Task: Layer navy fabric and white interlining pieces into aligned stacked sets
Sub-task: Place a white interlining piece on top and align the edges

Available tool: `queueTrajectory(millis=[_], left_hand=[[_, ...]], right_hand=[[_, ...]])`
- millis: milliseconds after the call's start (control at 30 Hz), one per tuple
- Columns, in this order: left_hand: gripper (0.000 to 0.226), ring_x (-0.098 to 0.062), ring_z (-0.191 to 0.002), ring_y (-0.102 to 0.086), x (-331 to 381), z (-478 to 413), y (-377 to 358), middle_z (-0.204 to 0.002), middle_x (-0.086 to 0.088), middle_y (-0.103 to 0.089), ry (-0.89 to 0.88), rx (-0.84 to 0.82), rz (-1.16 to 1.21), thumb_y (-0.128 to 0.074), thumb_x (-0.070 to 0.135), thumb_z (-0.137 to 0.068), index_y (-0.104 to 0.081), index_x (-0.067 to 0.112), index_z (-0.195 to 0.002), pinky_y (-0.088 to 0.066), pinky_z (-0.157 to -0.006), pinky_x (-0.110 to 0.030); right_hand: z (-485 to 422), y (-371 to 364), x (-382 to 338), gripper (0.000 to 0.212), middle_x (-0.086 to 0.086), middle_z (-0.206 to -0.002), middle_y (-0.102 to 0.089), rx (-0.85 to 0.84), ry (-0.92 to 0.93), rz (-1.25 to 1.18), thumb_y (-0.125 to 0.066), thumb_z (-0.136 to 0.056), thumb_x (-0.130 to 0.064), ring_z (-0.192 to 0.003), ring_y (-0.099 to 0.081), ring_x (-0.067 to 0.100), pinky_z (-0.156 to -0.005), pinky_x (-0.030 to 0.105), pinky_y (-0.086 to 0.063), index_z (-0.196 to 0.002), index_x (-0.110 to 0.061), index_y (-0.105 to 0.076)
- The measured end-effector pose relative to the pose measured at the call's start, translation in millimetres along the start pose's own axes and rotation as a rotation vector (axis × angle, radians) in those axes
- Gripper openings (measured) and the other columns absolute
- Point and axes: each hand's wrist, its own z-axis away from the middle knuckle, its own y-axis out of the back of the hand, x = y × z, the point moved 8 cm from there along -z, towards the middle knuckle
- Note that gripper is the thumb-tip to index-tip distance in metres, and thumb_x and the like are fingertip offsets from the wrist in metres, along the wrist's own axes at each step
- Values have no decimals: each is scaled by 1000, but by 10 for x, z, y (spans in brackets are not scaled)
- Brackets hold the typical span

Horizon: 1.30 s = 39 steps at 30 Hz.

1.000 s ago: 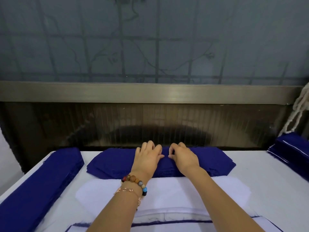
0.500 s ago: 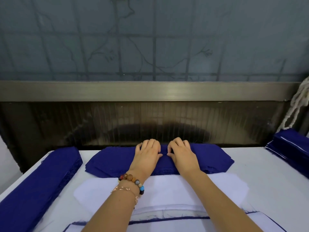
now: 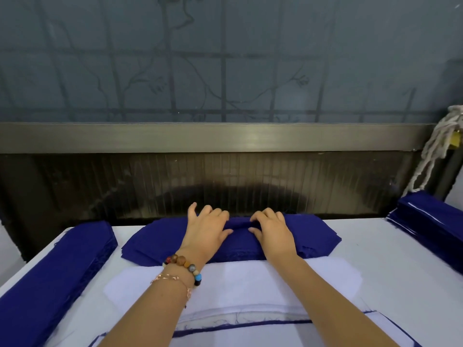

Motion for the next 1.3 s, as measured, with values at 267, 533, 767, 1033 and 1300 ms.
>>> queueTrajectory(millis=[267, 533, 767, 1033, 1300], left_hand=[[12, -15, -118, -47, -1025, 205, 122, -110, 12, -57, 176, -178, -31, -50, 42, -96, -54, 36, -106, -14, -113, -53], [7, -19, -95, -60, -1605, 577, 264, -91, 9, -63, 410, 1, 124, -61, 36, -92, -59, 30, -93, -39, -89, -40], [5, -15, -76, -62, -1741, 775, 529, -77, 6, -68, 519, 220, 549, -69, 23, -88, -73, 20, -86, -51, -68, -36], [13, -23, -86, -66, -1764, 961, 871, -92, -11, -70, 680, 282, 945, -67, 13, -89, -70, 6, -99, -55, -79, -37], [17, -28, -99, -64, -1518, 1292, 1431, -105, -16, -66, 675, 323, 1030, -61, 12, -93, -65, 3, -107, -57, -81, -40]], right_hand=[[-61, 461, 669, 32, -4, -125, -52, -162, -107, 324, -50, -96, -41, -121, -37, 21, -101, 38, -28, -126, -31, -50], [121, 745, 1318, 28, 0, -119, -60, -125, -410, 359, -49, -96, -40, -119, -41, 25, -94, 38, -31, -120, -28, -56], [205, 1033, 1316, 19, 2, -91, -64, 70, -511, -52, -58, -93, -34, -90, -58, 25, -90, 44, -46, -102, -16, -61], [344, 1542, 1101, 12, 4, -88, -66, 134, -471, -235, -60, -93, -28, -84, -63, 25, -81, 44, -53, -93, -16, -60], [666, 1967, 972, 17, 5, -81, -65, 114, -444, -276, -60, -93, -27, -72, -60, 19, -65, 31, -47, -80, -16, -58]])
